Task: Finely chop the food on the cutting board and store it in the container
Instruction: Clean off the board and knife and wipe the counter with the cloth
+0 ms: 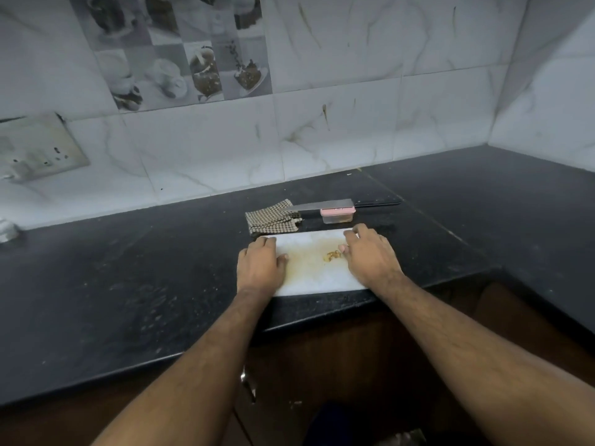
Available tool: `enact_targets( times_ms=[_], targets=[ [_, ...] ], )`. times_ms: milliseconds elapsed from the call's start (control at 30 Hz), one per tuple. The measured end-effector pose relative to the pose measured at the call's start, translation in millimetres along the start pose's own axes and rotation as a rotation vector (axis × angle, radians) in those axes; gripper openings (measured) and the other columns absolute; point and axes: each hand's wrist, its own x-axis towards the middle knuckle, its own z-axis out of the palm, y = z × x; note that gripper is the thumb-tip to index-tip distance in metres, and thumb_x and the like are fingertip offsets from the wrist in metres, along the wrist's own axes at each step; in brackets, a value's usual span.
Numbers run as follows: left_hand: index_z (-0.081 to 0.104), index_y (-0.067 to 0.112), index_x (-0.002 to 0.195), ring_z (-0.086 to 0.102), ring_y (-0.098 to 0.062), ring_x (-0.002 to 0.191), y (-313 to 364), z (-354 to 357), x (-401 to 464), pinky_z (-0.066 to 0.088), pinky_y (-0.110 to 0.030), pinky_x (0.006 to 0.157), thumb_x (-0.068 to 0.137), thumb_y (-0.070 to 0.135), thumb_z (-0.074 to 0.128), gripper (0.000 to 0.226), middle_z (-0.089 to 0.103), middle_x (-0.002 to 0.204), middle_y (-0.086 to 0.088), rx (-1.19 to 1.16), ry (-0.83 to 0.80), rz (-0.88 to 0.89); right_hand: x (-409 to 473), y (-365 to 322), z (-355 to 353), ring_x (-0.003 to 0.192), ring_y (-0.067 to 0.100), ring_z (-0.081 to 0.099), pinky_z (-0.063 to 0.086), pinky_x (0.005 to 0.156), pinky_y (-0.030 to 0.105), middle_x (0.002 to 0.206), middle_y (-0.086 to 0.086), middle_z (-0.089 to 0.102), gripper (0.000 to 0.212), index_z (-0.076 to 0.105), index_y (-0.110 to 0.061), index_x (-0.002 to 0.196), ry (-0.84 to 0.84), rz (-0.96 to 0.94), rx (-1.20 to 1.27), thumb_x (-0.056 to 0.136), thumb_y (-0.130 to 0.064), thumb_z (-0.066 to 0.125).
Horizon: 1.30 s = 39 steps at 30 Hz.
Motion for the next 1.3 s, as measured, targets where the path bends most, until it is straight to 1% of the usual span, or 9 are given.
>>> enact_targets(
  times_ms=[167,333,500,700,767,900,1067,1200,1300],
  targets=[
    [0.056,0.008,0.134,0.058,-0.028,0.119,-3,7,-19,0.048,-0.043,0.103,0.103,0.041,0.053,0.045,0.059,0.132,-0.012,-0.134,0.037,-0.19,-11,5,11,0.118,0.025,0.051,0.048,0.099,0.042,0.136,0.011,0.049,0.05,0.05,-0.011,0.139,0.005,0.204,0.144,0.107,-0.044,0.031],
    [0.057,0.011,0.141,0.059,-0.028,0.121,-2,10,-25,0.048,-0.044,0.102,0.106,0.042,0.044,0.048,0.061,0.134,-0.011,-0.066,0.032,-0.196,-5,5,18,0.123,0.025,0.049,0.048,0.101,0.043,0.139,0.01,0.045,0.048,0.049,-0.012,0.141,-0.021,0.165,0.188,0.108,-0.042,0.034],
    [0.068,0.01,0.124,0.06,-0.03,0.112,-4,4,-43,0.049,-0.045,0.096,0.103,0.048,0.044,0.05,0.064,0.125,-0.012,-0.006,0.06,-0.229,3,10,21,0.126,0.022,0.046,0.044,0.106,0.041,0.142,0.004,0.042,0.044,0.048,-0.013,0.143,-0.063,0.094,0.267,0.107,-0.037,0.039],
    [0.074,0.012,0.11,0.045,-0.022,0.104,-15,-8,-72,0.043,-0.037,0.093,0.102,0.031,0.058,0.027,0.055,0.122,-0.009,-0.254,0.174,-0.369,15,16,24,0.123,0.018,0.053,0.042,0.107,0.036,0.141,-0.003,0.044,0.041,0.051,-0.014,0.143,-0.091,-0.018,0.378,0.107,-0.032,0.043],
    [0.072,0.012,0.116,0.045,-0.021,0.109,-19,-10,-78,0.042,-0.033,0.093,0.1,0.019,0.061,0.021,0.052,0.126,-0.01,-0.33,0.196,-0.436,19,15,24,0.124,0.017,0.052,0.042,0.106,0.035,0.142,-0.005,0.044,0.042,0.051,-0.015,0.144,-0.103,-0.06,0.375,0.106,-0.034,0.044],
    [0.054,0.009,0.141,0.045,-0.03,0.129,-21,-15,-75,0.042,-0.039,0.107,0.098,0.016,0.063,0.045,0.046,0.142,-0.017,-0.329,0.12,-0.473,27,18,27,0.125,0.016,0.051,0.042,0.107,0.039,0.147,-0.005,0.041,0.049,0.046,-0.018,0.147,-0.141,-0.056,0.435,0.103,-0.041,0.049],
    [0.062,0.01,0.129,0.05,-0.031,0.121,-13,-16,-76,0.042,-0.045,0.102,0.099,0.017,0.059,0.031,0.054,0.137,-0.016,-0.218,0.105,-0.446,50,29,18,0.101,0.013,0.059,0.048,0.102,0.038,0.143,-0.003,0.043,0.043,0.048,-0.011,0.144,0.036,0.028,0.531,0.104,-0.025,0.052],
    [0.065,0.016,0.131,0.048,-0.031,0.133,-12,-10,-74,0.038,-0.053,0.11,0.1,0.019,0.055,0.032,0.052,0.15,-0.011,-0.177,0.082,-0.435,72,40,21,0.123,0.023,0.053,0.049,0.1,0.046,0.155,-0.003,0.034,0.04,0.049,-0.014,0.142,0.184,0.047,0.331,0.102,-0.013,0.052],
    [0.062,0.02,0.139,0.041,-0.028,0.144,-9,-8,-71,0.033,-0.056,0.117,0.101,0.02,0.051,0.04,0.044,0.159,-0.006,-0.153,0.044,-0.427,82,50,33,0.121,0.028,0.049,0.048,0.097,0.045,0.154,0.002,0.039,0.045,0.051,-0.014,0.141,0.281,0.076,0.136,0.097,-0.005,0.056]
  ],
)
